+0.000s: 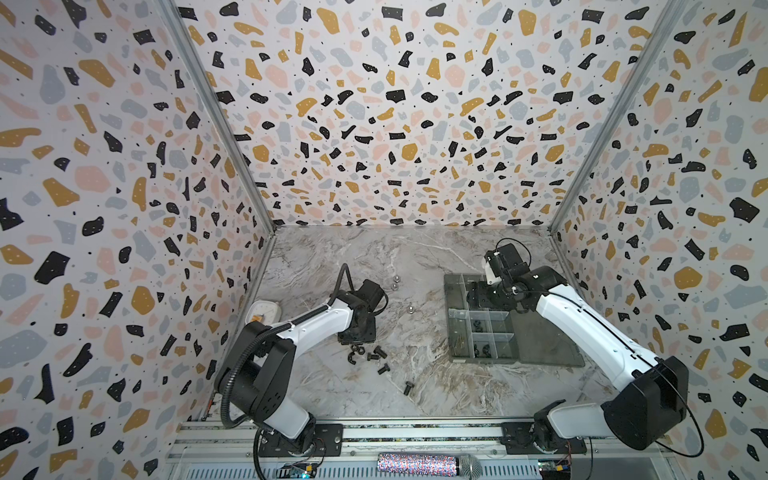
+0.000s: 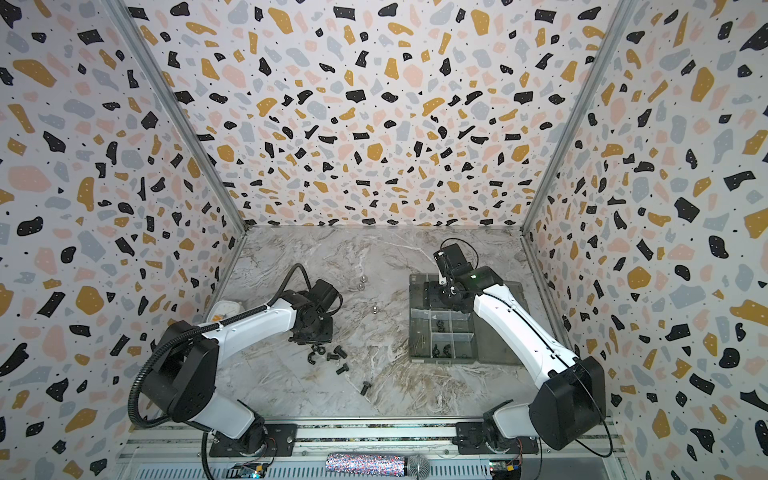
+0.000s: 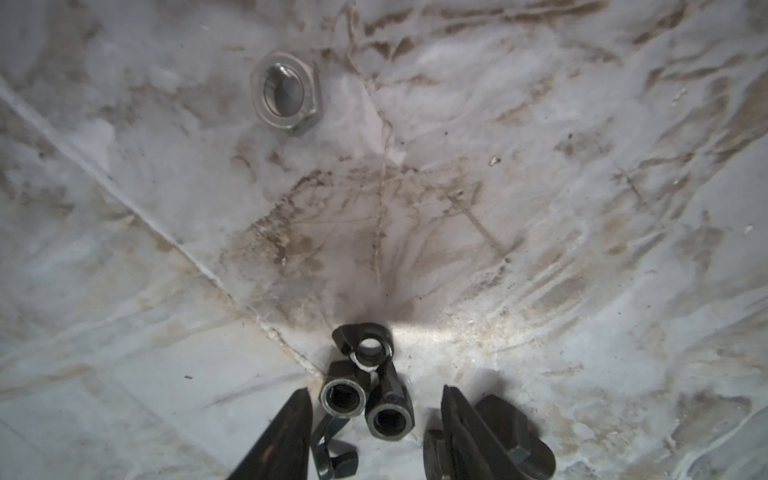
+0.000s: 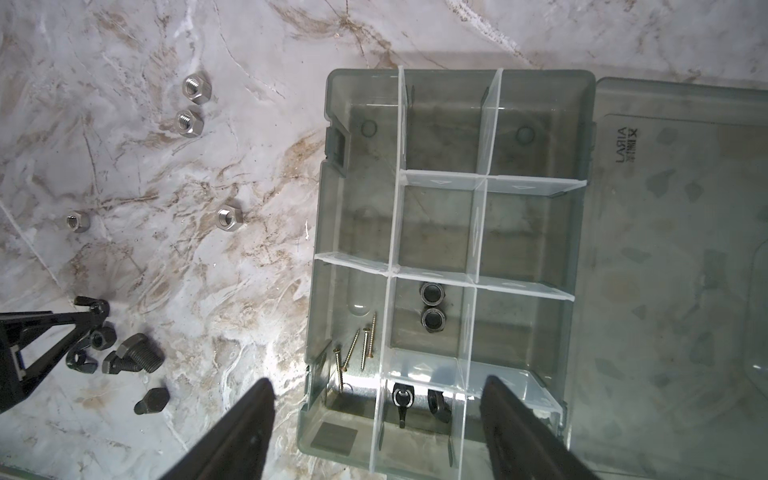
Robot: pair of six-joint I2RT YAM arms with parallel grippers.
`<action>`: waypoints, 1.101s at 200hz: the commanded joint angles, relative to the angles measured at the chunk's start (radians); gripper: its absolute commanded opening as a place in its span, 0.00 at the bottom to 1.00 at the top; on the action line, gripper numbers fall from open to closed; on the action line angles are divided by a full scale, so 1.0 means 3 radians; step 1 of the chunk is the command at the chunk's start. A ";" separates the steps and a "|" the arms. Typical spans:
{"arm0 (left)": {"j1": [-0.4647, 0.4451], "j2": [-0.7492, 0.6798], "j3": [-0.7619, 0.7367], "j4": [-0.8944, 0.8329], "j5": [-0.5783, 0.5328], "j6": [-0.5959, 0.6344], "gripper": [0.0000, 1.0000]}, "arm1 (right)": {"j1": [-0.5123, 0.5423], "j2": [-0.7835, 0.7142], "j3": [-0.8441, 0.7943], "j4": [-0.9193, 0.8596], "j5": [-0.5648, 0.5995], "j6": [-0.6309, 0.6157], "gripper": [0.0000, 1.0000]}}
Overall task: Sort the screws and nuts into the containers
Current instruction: 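Move the left gripper back over the pile of black parts, then close the left gripper on another black wing nut and lift it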
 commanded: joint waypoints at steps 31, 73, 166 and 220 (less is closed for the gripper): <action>0.0077 0.0149 -0.0018 0.0155 -0.0012 0.0032 0.50 | 0.0010 0.0023 0.0065 0.0039 -0.0013 -0.0022 0.80; 0.0099 0.0264 -0.0044 0.0228 0.0058 0.0047 0.48 | 0.0009 0.0070 0.0082 0.0044 -0.0014 -0.0053 0.80; 0.0099 0.0316 -0.0160 0.0308 0.0165 0.0044 0.38 | 0.0002 0.0078 0.0015 0.0037 0.0000 -0.0054 0.79; 0.0099 0.0422 -0.0107 0.0346 0.0178 0.0079 0.35 | 0.0005 0.0050 -0.0020 0.0012 0.0032 -0.0067 0.79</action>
